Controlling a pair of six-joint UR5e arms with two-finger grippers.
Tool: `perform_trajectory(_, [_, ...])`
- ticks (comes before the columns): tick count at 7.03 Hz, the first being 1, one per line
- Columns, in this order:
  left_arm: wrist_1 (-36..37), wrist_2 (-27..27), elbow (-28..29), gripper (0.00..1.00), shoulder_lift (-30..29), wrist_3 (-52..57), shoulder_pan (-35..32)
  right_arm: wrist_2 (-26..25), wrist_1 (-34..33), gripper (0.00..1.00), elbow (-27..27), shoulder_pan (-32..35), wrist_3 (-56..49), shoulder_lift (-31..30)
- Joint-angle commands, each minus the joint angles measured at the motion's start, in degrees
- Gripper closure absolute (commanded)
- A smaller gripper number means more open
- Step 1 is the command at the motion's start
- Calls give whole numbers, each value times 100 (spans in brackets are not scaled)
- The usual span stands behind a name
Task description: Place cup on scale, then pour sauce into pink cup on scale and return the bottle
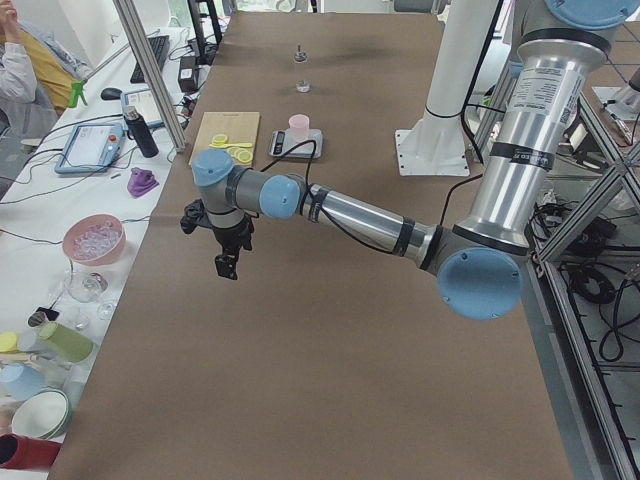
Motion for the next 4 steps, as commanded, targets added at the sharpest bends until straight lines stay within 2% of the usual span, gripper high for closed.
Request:
perform_trajectory(1, [-114, -468, 49, 2, 599, 877, -536, 23, -8, 0, -7, 31, -1, -17])
perform_trajectory(2, [-237, -777, -21, 2, 959, 827, -739, 32, -8, 0, 1, 48, -1, -26])
perform_trajectory(4, [-334, -789, 4, 2, 980, 808, -750, 32, 1, 0, 10, 57, -1, -9])
